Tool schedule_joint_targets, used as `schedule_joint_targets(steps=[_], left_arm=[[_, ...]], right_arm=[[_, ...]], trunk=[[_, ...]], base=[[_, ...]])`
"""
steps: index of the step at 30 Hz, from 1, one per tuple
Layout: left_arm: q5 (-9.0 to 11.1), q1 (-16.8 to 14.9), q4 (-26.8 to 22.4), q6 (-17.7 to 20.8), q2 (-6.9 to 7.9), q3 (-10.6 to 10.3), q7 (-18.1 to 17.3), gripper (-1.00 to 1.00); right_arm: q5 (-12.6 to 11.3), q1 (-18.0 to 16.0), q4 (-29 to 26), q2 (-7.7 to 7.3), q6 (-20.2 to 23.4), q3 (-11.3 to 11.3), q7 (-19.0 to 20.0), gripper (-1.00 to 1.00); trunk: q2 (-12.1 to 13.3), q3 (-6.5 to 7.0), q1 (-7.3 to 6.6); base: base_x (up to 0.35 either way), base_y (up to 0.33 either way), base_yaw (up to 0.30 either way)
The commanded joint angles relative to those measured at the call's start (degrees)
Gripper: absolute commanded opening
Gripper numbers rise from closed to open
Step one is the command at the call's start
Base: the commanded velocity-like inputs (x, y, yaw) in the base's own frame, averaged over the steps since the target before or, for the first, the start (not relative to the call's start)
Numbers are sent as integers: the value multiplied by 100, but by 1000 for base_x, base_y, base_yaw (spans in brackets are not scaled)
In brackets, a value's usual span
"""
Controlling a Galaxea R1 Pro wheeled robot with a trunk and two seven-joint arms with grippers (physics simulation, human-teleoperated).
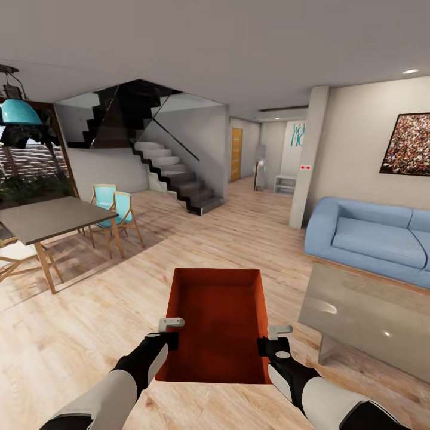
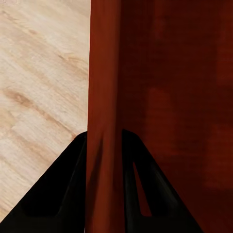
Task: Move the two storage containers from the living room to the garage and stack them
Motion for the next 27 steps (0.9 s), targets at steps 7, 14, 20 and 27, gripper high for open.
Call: schedule_joint_targets(steps=[7,14,20,27], left_arm=[[-122,0,3,50,-38,130,27,-100],[-122,0,3,50,-38,131,29,-100],[-122,0,3,50,-38,131,27,-100],[-118,0,3,50,-38,131,28,-100]], right_arm=[[48,-8,-27,7,-44,-51,-210,-100],[48,-8,-27,7,-44,-51,-210,-100],[49,-8,-27,7,-44,-51,-210,-100],[52,-8,-27,7,-46,-51,-210,-100]], trunk=[[-10,-11,3],[-10,-11,3],[-10,-11,3],[-10,-11,3]], base=[[253,68,0],[314,95,0],[316,96,0],[316,96,0]])
